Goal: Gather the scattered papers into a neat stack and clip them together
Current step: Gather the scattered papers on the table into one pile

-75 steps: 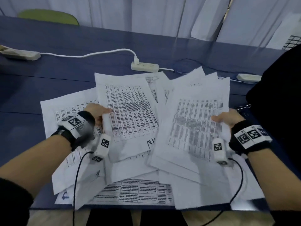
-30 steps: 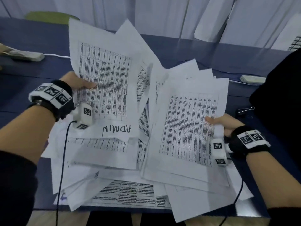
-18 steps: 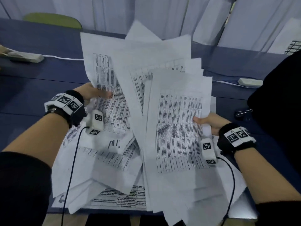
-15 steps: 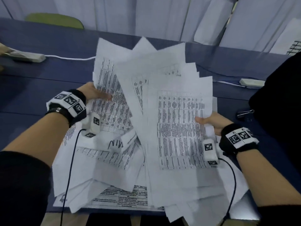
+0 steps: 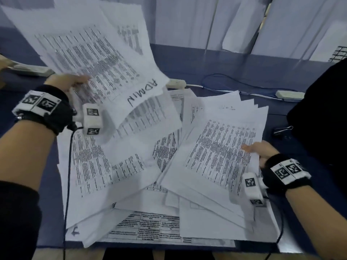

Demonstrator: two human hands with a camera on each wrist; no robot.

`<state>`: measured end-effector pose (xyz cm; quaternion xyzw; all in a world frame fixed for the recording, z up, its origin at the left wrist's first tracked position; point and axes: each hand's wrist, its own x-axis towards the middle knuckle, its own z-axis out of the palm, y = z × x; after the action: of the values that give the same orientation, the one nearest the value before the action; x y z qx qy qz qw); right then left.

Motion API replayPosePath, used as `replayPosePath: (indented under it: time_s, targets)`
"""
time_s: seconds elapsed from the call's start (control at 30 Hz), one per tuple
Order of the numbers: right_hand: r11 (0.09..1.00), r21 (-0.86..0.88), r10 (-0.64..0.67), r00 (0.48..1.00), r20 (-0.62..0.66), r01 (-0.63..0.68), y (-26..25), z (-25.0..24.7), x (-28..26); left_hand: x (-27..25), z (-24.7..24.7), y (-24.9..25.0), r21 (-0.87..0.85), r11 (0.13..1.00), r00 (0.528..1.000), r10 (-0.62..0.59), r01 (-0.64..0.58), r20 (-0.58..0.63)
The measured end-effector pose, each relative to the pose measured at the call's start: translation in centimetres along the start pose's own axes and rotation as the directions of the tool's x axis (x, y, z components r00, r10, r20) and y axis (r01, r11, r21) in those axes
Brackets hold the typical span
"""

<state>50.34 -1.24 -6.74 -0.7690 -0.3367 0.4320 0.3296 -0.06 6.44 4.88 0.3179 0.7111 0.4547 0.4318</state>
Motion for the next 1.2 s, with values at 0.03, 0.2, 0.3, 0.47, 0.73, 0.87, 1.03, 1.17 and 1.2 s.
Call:
replayPosePath:
  time_s: [0.03,0.2,0.3,0.47,0.73,0.87,1.03,1.17,1.2]
  targets:
    - [1.000,0.015,0.005,1.000,0.002,-0.005,0.0,0.3,0.0,0.3,0.4,-0.2,-0.009,0.998,0.993,-0.058,0.059,0.101]
    - [0.994,0.102,0.013,0.991,0.135,-0.027,0.1,2.2,0.6,-1.9,6.7,-2.8,0.290,0.951,0.952,0.014,-0.108,0.307]
    - [0.983,0.162,0.046,0.970,0.237,-0.086,-0.4,2.4,0.3,-5.7,11.2,-5.4,0.518,0.816,0.937,0.077,-0.256,0.342]
    - [0.989,0.120,0.051,0.960,0.277,-0.087,-2.5,3.1,-2.6,-7.3,14.7,-8.6,0.538,0.824,0.906,-0.077,-0.176,0.415]
    - [0.993,-0.112,-0.012,0.985,0.175,0.032,-1.1,3.4,-0.9,-9.0,15.4,-10.1,0.499,0.851,0.868,-0.115,-0.165,0.484]
    - [0.994,-0.057,-0.080,0.976,0.200,0.094,-2.8,4.4,-5.0,-9.9,16.1,-9.8,0.653,0.720,0.880,-0.128,-0.235,0.458]
    - [0.989,-0.101,-0.099,0.988,0.115,0.111,-3.0,3.5,-5.3,-8.8,14.2,-8.8,0.644,0.698,0.854,-0.088,-0.314,0.513]
    - [0.958,-0.242,-0.163,0.986,-0.022,0.153,-3.6,0.7,-5.1,-6.0,8.7,-7.5,0.793,0.532,0.954,0.127,-0.297,0.272]
    - [0.932,-0.328,-0.184,0.981,-0.055,0.156,-3.7,0.1,-5.0,-5.3,7.3,-7.4,0.861,0.445,0.970,0.114,-0.245,0.217]
